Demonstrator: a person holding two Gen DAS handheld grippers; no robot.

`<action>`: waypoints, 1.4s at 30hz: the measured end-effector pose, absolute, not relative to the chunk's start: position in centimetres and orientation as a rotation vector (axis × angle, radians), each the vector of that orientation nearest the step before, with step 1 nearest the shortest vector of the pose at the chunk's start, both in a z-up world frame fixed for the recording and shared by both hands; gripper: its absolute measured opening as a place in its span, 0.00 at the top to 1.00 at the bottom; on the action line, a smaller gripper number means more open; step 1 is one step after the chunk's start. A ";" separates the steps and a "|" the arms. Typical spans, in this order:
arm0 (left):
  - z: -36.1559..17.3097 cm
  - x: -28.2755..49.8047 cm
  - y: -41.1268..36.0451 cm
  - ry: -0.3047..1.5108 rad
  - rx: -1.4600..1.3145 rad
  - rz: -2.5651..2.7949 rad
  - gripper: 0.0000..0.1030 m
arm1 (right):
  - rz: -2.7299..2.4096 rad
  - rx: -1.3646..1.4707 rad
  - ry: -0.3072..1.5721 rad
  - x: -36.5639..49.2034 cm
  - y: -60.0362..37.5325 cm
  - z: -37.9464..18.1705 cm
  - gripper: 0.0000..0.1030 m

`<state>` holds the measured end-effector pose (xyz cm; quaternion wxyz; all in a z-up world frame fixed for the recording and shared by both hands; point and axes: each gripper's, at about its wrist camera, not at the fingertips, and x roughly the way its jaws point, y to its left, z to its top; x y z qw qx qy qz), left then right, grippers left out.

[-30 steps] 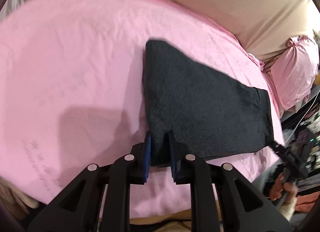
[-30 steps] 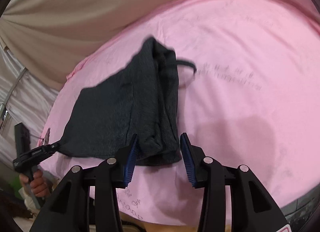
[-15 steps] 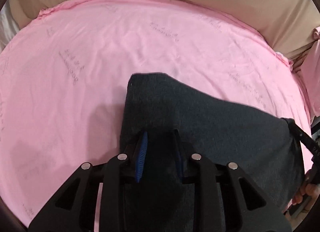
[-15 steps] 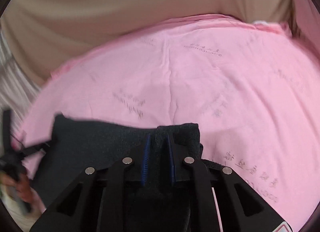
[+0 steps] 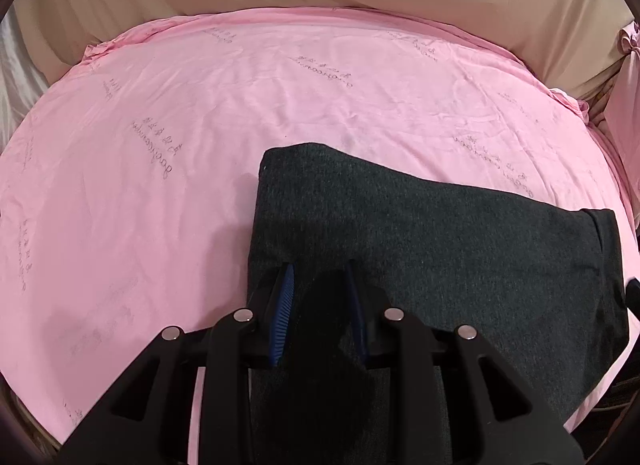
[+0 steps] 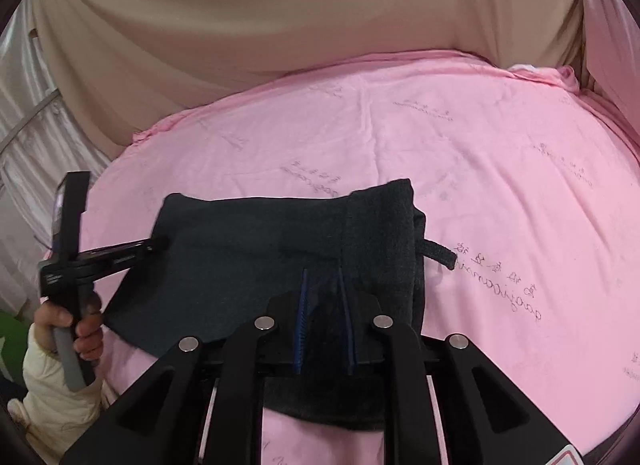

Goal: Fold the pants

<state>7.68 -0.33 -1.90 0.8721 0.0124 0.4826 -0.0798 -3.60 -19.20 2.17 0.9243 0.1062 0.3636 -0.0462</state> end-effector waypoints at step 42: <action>1.5 -8.0 -10.2 0.877 0.284 -0.533 0.17 | -0.033 0.452 0.772 -7.7 -24.2 -0.8 0.71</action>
